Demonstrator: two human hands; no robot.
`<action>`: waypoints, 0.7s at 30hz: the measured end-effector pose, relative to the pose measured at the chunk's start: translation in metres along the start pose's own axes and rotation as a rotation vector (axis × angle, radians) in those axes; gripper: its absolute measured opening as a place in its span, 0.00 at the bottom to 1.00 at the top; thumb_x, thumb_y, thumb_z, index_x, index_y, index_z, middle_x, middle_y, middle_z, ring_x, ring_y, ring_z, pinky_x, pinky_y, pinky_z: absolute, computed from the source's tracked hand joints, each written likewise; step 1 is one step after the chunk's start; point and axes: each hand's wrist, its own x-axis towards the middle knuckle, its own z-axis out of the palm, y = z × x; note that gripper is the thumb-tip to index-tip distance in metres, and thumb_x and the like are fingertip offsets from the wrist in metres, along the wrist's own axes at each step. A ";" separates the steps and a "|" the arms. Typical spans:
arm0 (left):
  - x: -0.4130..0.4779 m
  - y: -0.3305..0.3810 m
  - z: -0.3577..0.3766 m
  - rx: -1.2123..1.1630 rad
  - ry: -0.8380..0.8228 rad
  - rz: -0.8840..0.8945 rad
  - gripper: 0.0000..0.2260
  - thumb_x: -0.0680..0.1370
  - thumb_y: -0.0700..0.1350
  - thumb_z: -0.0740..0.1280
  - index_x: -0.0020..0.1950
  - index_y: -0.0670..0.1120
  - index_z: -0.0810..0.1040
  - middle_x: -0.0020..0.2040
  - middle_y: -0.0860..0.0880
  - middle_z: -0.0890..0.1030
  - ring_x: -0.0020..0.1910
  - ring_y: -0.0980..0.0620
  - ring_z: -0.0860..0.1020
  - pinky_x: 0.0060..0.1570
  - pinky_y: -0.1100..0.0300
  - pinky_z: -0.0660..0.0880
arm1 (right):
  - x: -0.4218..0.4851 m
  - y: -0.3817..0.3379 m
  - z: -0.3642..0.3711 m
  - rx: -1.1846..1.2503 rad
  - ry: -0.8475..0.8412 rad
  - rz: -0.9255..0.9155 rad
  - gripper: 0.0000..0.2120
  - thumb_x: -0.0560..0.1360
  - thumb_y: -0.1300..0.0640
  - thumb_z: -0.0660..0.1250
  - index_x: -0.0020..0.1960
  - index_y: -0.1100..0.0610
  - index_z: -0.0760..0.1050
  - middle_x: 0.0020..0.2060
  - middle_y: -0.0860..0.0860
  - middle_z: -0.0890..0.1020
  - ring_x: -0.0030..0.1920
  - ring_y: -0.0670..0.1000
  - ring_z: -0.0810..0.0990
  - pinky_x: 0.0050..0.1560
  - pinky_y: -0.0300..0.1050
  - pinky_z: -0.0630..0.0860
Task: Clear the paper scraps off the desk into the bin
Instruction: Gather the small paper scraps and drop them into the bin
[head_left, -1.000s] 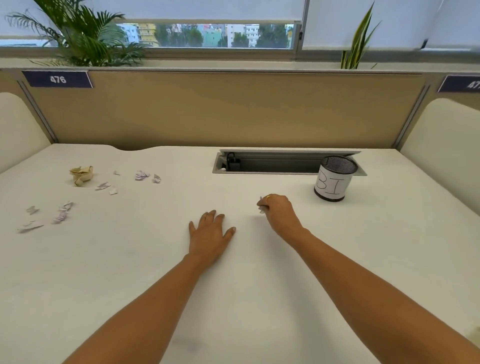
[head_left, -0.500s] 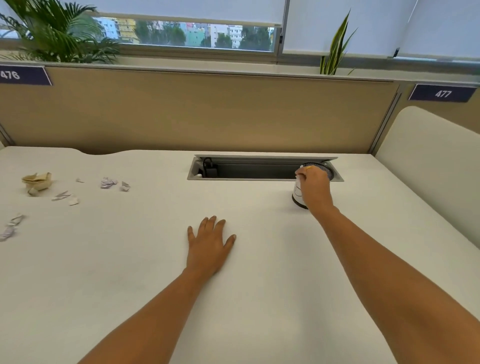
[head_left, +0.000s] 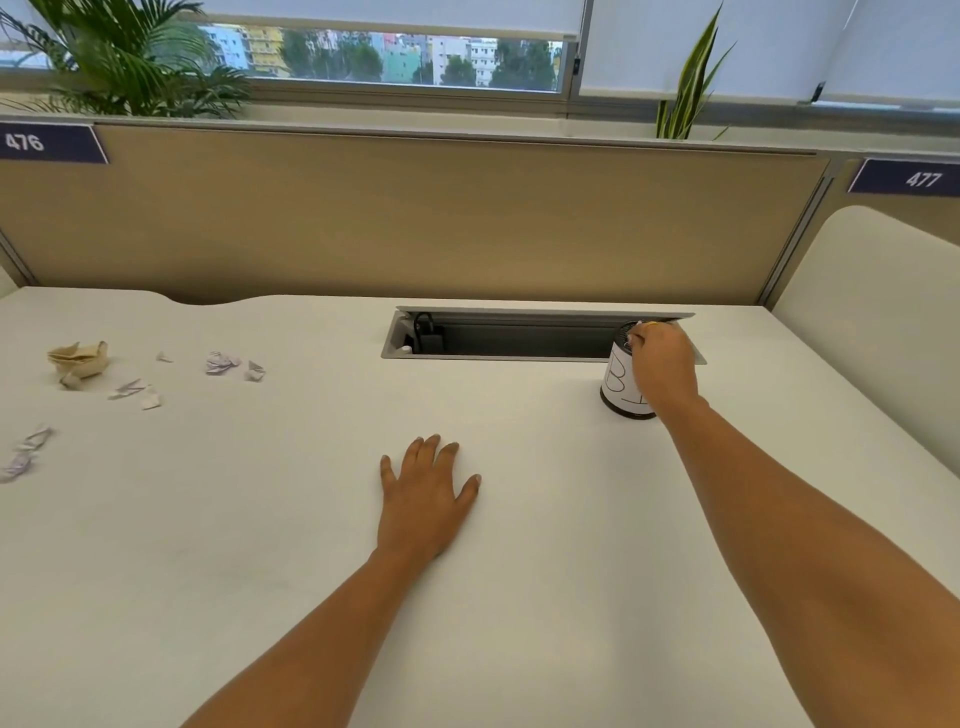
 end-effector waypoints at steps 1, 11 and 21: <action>0.000 0.000 0.000 0.000 0.002 0.000 0.23 0.79 0.58 0.52 0.72 0.51 0.58 0.76 0.50 0.57 0.75 0.53 0.52 0.73 0.44 0.45 | -0.002 -0.001 0.001 -0.018 -0.004 -0.037 0.12 0.79 0.65 0.57 0.54 0.68 0.77 0.51 0.65 0.81 0.53 0.63 0.78 0.54 0.53 0.74; -0.004 0.000 -0.001 -0.006 0.010 0.001 0.22 0.79 0.57 0.52 0.72 0.51 0.59 0.76 0.51 0.58 0.75 0.54 0.52 0.74 0.46 0.45 | -0.010 -0.006 -0.004 -0.041 -0.043 -0.052 0.15 0.81 0.58 0.55 0.57 0.67 0.76 0.55 0.63 0.80 0.57 0.61 0.77 0.60 0.52 0.72; -0.019 -0.022 -0.016 -0.051 0.000 -0.043 0.25 0.79 0.57 0.54 0.73 0.48 0.58 0.75 0.50 0.58 0.75 0.53 0.54 0.75 0.52 0.47 | -0.062 -0.051 0.031 0.062 -0.188 -0.256 0.14 0.80 0.57 0.59 0.61 0.62 0.74 0.59 0.59 0.79 0.59 0.56 0.77 0.62 0.45 0.72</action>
